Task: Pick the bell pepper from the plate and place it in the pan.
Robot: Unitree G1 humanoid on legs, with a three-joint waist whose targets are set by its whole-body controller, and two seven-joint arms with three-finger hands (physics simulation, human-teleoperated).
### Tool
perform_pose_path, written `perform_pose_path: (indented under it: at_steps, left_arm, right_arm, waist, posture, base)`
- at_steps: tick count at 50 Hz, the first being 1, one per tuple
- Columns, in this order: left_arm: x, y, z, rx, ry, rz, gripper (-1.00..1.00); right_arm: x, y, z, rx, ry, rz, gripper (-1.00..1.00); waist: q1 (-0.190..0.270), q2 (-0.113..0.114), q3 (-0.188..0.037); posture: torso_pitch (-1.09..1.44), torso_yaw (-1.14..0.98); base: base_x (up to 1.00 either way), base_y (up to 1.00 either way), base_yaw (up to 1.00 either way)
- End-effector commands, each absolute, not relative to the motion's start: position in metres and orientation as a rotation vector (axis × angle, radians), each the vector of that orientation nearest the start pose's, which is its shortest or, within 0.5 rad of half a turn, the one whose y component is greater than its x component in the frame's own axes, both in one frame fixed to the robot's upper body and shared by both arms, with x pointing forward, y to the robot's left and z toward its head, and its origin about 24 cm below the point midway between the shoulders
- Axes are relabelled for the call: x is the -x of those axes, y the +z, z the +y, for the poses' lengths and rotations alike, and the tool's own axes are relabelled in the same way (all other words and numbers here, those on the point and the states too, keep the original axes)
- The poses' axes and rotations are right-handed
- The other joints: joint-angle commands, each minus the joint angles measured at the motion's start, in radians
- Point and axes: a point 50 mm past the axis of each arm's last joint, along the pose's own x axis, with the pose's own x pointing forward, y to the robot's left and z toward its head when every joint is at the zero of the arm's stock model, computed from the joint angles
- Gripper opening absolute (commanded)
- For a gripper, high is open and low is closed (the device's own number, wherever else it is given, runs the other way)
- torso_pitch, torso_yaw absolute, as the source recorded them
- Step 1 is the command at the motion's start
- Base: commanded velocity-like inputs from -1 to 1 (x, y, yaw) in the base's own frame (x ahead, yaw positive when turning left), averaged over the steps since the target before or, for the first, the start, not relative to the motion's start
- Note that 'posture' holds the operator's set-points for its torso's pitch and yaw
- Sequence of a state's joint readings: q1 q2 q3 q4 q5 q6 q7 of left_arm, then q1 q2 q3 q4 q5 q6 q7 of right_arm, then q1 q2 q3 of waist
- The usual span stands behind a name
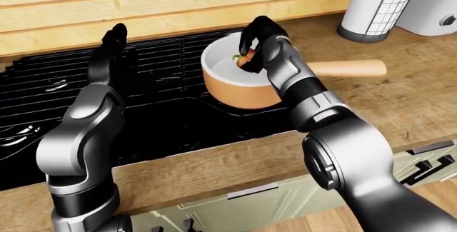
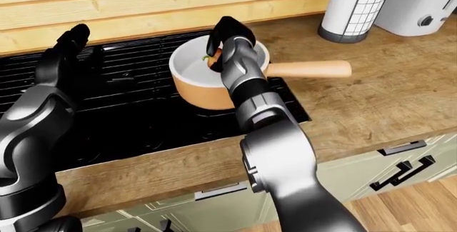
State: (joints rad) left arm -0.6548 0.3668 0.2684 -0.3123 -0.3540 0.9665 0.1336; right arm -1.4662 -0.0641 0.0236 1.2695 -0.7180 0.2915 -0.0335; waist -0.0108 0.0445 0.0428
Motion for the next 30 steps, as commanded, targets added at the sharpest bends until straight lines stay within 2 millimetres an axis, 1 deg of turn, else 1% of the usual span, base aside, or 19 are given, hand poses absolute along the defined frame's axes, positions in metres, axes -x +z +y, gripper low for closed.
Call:
perform_pose_path:
  at_steps: [1, 8, 10, 12, 14, 15, 19, 23, 27, 29, 30]
  left_arm:
    - [-0.308, 0.250, 0.210, 0.008, 0.103, -0.138, 1.00]
    - [-0.309, 0.249, 0.210, 0.010, 0.105, -0.138, 1.00]
    - [-0.309, 0.249, 0.210, 0.009, 0.104, -0.139, 1.00]
    - [-0.309, 0.249, 0.210, 0.010, 0.104, -0.139, 1.00]
    - [-0.308, 0.250, 0.210, 0.010, 0.105, -0.139, 1.00]
    - [-0.308, 0.250, 0.210, 0.010, 0.104, -0.139, 1.00]
    - [-0.308, 0.251, 0.209, 0.007, 0.103, -0.139, 1.00]
    - [-0.309, 0.252, 0.209, 0.007, 0.102, -0.141, 1.00]
    - [-0.310, 0.251, 0.209, 0.008, 0.102, -0.142, 1.00]
    - [-0.310, 0.252, 0.209, 0.009, 0.102, -0.142, 1.00]
    - [-0.310, 0.253, 0.209, 0.009, 0.102, -0.142, 1.00]
  right_arm:
    - [-0.427, 0.276, -0.068, 0.977, -0.039, -0.122, -0.87]
    - [-0.427, 0.274, -0.067, 0.978, -0.035, -0.124, -0.68]
    - [-0.427, 0.274, -0.067, 0.980, -0.036, -0.125, -0.58]
    - [-0.427, 0.273, -0.067, 0.980, -0.035, -0.123, -0.38]
    - [-0.427, 0.273, -0.066, 0.981, -0.034, -0.122, -0.32]
    - [-0.427, 0.273, -0.066, 0.980, -0.034, -0.121, -0.25]
    - [-0.427, 0.269, -0.066, 0.979, -0.031, -0.119, -0.15]
    - [-0.427, 0.270, -0.064, 0.976, -0.025, -0.121, -0.03]
    - [-0.427, 0.266, -0.064, 0.976, -0.020, -0.115, 0.00]
    - [-0.427, 0.265, -0.064, 0.977, -0.018, -0.112, 0.07]
    - [-0.427, 0.265, -0.064, 0.977, -0.018, -0.112, 0.07]
  waist:
    - [0.000, 0.004, -0.033]
    - [0.000, 0.004, -0.033]
    - [0.000, 0.004, -0.033]
    - [0.000, 0.004, -0.033]
    - [-0.001, 0.004, -0.033]
    - [-0.001, 0.004, -0.033]
    - [0.000, 0.004, -0.033]
    - [0.000, 0.004, -0.034]
    - [0.000, 0.004, -0.033]
    - [0.000, 0.004, -0.034]
    - [0.000, 0.004, -0.034]
  posture:
    - [0.00, 0.00]
    - [0.00, 0.00]
    - [0.00, 0.00]
    - [0.00, 0.00]
    - [0.00, 0.00]
    - [0.00, 0.00]
    - [0.00, 0.00]
    - [0.00, 0.00]
    - [0.00, 0.00]
    - [0.00, 0.00]
    - [0.00, 0.00]
  base:
    - [0.00, 0.00, 0.00]
    - [0.00, 0.00, 0.00]
    - [0.00, 0.00, 0.00]
    - [0.00, 0.00, 0.00]
    - [0.00, 0.00, 0.00]
    - [0.00, 0.00, 0.00]
    - [0.00, 0.00, 0.00]
    - [0.00, 0.00, 0.00]
    - [0.00, 0.00, 0.00]
    - [0.00, 0.00, 0.00]
    - [0.00, 0.00, 0.00]
